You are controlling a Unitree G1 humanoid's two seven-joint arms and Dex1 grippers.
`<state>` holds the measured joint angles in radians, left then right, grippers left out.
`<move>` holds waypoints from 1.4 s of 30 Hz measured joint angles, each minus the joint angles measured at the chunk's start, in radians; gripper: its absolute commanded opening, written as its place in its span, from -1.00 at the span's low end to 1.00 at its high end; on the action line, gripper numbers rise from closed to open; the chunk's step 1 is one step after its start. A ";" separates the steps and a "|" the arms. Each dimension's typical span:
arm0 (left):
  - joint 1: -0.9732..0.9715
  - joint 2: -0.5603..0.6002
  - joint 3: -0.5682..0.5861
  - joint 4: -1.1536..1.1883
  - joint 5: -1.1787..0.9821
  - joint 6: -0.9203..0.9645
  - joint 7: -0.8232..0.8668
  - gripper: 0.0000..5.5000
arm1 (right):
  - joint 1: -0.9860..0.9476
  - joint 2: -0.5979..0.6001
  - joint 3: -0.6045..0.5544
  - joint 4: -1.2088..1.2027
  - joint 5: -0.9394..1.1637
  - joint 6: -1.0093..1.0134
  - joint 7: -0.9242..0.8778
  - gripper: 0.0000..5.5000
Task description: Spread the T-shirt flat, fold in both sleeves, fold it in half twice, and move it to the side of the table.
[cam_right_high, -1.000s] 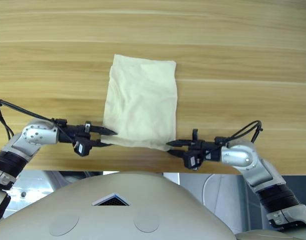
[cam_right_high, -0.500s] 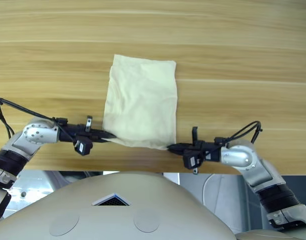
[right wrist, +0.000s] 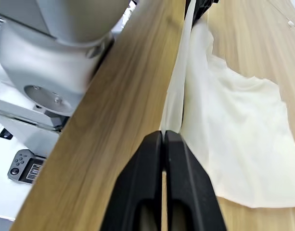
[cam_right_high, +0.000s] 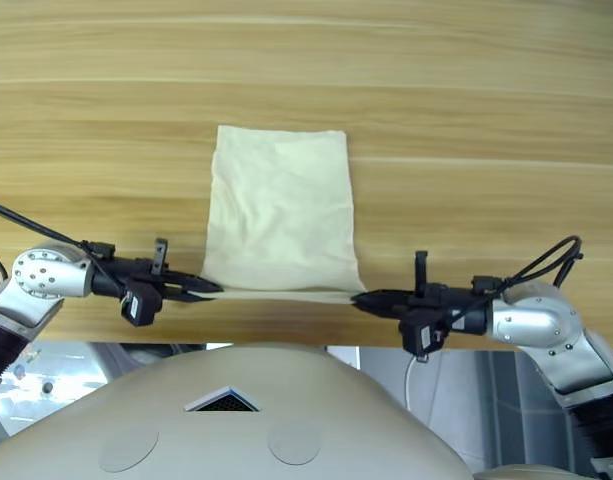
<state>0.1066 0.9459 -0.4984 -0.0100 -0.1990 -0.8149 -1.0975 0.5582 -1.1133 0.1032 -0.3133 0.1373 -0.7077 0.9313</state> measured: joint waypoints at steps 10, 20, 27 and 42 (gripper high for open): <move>0.051 0.010 0.038 -0.051 -0.007 0.016 -0.018 -1.00 | 0.133 -0.032 -0.088 -0.115 0.043 -0.029 0.033 -1.00; 0.131 0.060 0.071 -0.136 -0.114 0.032 -0.064 -1.00 | 0.144 -0.026 -0.146 -0.131 0.066 -0.034 0.049 -1.00; 0.071 0.010 0.122 -0.119 -0.144 0.048 -0.064 -1.00 | 0.027 0.034 -0.155 -0.092 0.065 0.002 0.028 -1.00; -0.284 -0.376 0.209 0.271 -0.031 0.037 0.089 -1.00 | -0.448 0.237 -0.072 0.219 -0.107 0.180 -0.085 -1.00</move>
<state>-0.1778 0.5697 -0.2891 0.2614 -0.2304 -0.7778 -1.0088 0.1097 -0.8760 0.0309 -0.0945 0.0301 -0.5278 0.8459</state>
